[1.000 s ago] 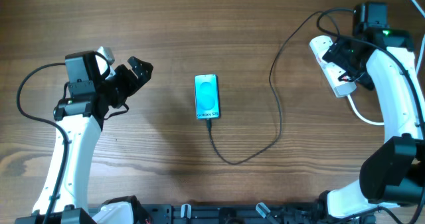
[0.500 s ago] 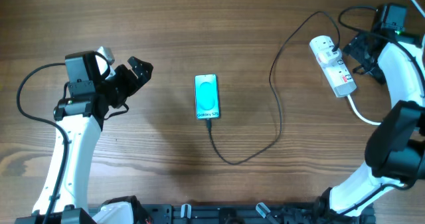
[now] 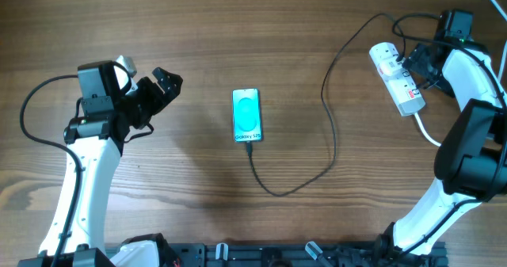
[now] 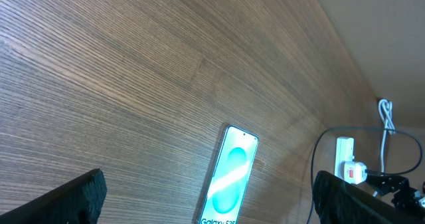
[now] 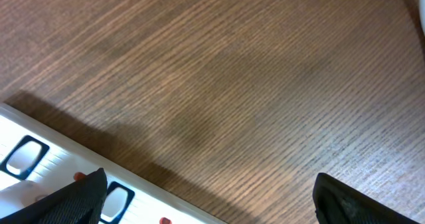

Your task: Plug charger to phone and switch on socket

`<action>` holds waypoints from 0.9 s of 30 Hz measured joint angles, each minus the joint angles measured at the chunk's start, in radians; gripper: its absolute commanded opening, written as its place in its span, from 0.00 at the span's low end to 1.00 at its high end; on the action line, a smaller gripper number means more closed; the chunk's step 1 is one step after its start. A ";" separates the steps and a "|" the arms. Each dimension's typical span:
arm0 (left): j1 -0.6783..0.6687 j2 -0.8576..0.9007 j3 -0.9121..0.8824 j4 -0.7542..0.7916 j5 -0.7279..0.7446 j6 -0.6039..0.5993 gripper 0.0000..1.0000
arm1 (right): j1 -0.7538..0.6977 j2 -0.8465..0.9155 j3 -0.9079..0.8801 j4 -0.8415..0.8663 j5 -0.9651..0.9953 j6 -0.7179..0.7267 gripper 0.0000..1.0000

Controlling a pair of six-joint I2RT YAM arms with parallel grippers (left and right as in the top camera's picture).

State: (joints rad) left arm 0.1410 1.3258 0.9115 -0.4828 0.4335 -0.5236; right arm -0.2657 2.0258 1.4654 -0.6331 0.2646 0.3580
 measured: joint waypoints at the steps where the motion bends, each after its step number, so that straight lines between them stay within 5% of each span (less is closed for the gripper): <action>1: 0.000 0.000 0.000 0.000 0.000 0.000 1.00 | -0.002 0.000 0.000 -0.001 -0.002 -0.014 1.00; 27: 0.000 0.000 0.000 0.000 0.000 0.000 1.00 | -0.116 0.063 0.000 0.025 -0.354 -0.259 1.00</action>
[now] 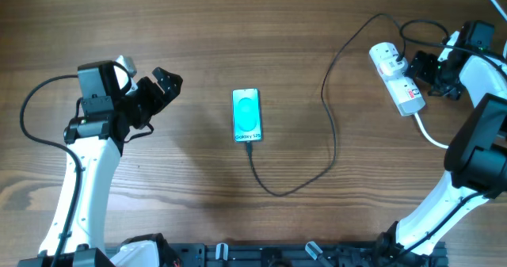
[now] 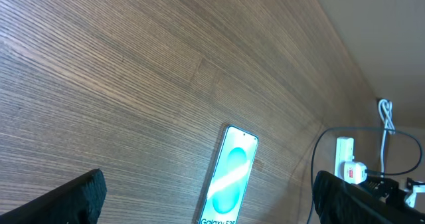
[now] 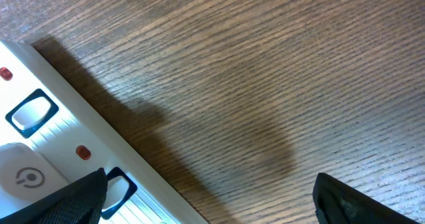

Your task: Plug charger to phone and switch on socket

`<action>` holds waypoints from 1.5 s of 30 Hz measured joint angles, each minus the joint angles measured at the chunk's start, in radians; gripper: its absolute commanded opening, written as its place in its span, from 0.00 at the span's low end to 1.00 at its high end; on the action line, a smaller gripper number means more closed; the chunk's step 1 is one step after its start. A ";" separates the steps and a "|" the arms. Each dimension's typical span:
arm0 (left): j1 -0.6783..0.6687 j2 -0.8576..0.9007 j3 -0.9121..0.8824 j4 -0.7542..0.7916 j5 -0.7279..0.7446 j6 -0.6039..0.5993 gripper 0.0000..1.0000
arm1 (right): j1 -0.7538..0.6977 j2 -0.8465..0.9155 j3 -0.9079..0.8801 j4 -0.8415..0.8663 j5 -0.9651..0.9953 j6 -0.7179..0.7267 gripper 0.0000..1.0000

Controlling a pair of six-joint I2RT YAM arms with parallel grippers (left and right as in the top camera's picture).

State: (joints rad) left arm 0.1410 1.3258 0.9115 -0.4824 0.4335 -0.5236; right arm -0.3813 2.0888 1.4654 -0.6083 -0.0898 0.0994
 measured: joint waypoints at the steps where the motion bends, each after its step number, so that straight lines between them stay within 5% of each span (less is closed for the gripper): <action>1: 0.000 0.000 0.000 0.000 0.000 0.000 1.00 | 0.000 0.000 0.000 -0.002 0.000 0.000 1.00; 26: 0.000 0.000 0.000 0.000 0.000 0.000 1.00 | 0.011 0.000 0.015 -0.064 0.008 -0.019 1.00; 34: 0.000 0.000 0.000 0.000 0.000 0.000 1.00 | 0.034 -0.009 0.140 -0.324 0.047 -0.026 1.00; 45: 0.000 0.000 0.000 0.000 0.000 0.000 1.00 | 0.108 -0.073 0.164 -0.428 -0.031 -0.079 1.00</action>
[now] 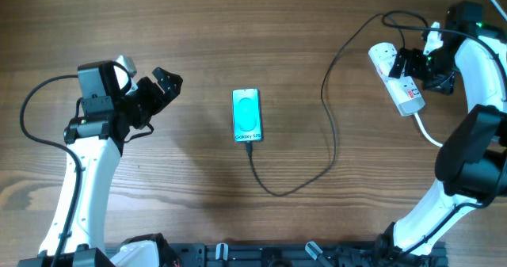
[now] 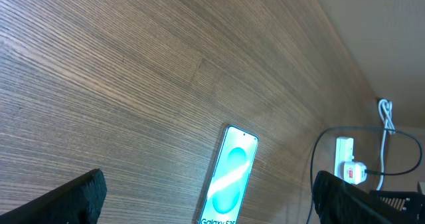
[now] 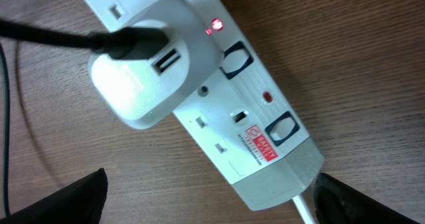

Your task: Plug charger to phone and switch on socket

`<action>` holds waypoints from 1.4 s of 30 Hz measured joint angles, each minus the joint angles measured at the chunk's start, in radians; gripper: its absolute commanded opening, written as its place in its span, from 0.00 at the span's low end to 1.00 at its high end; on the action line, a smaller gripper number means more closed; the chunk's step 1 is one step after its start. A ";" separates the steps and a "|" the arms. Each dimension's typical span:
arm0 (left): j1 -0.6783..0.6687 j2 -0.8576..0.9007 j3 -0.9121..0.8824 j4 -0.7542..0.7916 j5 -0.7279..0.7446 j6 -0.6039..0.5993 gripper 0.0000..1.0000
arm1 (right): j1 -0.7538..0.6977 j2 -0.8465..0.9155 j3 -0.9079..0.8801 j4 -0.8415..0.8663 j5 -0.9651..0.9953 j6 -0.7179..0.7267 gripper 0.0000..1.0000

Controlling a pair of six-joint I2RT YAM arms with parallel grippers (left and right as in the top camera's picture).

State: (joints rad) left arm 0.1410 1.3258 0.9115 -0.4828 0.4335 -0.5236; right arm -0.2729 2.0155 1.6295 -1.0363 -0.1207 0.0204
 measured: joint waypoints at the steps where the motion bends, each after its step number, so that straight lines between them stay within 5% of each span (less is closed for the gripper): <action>1: 0.000 0.000 0.000 0.000 0.000 0.000 1.00 | 0.001 0.000 0.000 0.002 0.002 0.000 1.00; 15: 0.000 0.000 0.000 0.000 0.000 0.000 1.00 | 0.001 0.000 -0.004 0.363 0.017 -0.008 1.00; 42: 0.000 0.000 0.000 0.000 0.000 0.000 1.00 | 0.001 0.000 -0.004 0.365 0.017 -0.008 1.00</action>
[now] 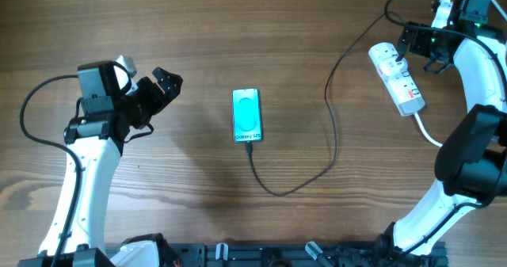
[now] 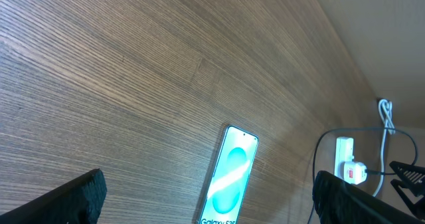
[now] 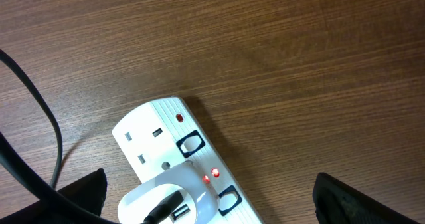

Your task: Plug charger to phone and switch on socket

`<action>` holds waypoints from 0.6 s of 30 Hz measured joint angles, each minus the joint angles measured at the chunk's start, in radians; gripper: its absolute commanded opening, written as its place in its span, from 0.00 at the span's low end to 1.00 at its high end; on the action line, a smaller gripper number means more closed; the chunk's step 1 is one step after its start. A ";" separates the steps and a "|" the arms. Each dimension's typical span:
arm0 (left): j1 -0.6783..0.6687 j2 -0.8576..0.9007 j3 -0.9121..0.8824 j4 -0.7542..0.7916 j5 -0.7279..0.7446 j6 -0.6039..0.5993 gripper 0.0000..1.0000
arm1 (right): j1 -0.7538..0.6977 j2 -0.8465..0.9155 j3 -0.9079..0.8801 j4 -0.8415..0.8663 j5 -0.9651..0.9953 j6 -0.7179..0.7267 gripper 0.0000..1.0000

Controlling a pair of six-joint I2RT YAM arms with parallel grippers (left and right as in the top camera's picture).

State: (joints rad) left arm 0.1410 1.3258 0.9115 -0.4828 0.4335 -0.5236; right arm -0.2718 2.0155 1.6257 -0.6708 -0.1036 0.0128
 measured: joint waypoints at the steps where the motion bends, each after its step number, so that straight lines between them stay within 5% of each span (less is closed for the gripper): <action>1: 0.000 0.000 0.000 0.000 0.000 0.000 1.00 | 0.000 0.000 0.000 0.000 0.000 0.000 1.00; 18: 0.000 -0.073 0.000 -0.005 -0.003 0.000 1.00 | 0.000 0.000 0.000 0.000 0.000 0.000 1.00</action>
State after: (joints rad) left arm 0.1410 1.2530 0.9115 -0.4873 0.4305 -0.5236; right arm -0.2718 2.0155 1.6257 -0.6704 -0.1036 0.0128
